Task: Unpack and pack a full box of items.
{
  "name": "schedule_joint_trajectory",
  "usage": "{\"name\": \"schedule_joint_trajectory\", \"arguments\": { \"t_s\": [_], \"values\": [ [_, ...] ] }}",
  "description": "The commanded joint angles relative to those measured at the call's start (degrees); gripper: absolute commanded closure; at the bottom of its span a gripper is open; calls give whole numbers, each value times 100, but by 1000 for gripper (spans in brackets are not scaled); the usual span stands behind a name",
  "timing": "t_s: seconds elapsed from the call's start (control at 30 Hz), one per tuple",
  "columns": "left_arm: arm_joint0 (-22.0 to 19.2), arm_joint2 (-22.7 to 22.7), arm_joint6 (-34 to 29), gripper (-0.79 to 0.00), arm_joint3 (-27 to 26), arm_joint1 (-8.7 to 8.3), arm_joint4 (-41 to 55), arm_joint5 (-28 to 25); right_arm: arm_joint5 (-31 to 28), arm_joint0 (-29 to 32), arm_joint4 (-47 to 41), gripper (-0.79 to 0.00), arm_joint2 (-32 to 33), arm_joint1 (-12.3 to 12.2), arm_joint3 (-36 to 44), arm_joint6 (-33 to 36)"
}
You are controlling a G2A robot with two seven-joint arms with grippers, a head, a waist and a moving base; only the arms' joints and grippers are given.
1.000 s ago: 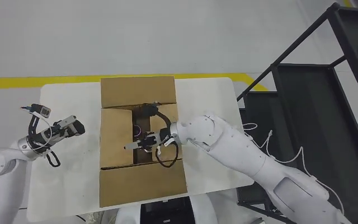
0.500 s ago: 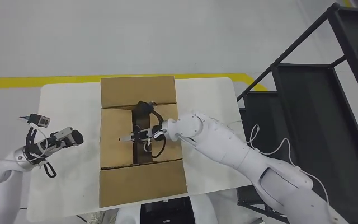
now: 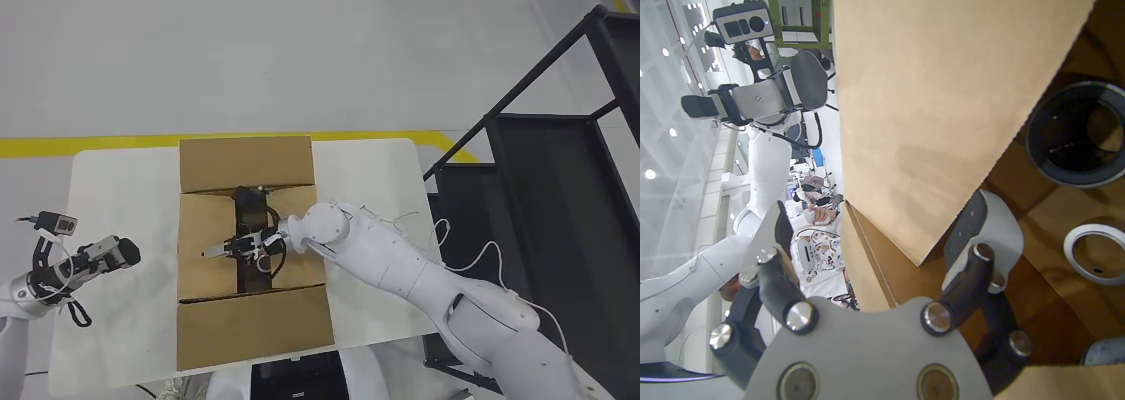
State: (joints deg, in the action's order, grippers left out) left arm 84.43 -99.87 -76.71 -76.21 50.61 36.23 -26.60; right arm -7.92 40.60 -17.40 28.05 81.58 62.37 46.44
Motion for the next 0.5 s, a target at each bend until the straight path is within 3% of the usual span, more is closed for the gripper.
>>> {"name": "schedule_joint_trajectory", "arguments": {
  "t_s": [0.0,0.23,0.47],
  "values": [
    [27,-11,18,-785,-25,-1,11,1,-173,4,-176,-785,70,32,-46,74],
    [58,-5,83,-785,-93,-1,4,27,-754,171,-630,-785,387,4,312,610],
    [52,35,88,-785,-122,2,8,13,-957,322,-730,-785,551,-34,1049,1052]
  ]
}}
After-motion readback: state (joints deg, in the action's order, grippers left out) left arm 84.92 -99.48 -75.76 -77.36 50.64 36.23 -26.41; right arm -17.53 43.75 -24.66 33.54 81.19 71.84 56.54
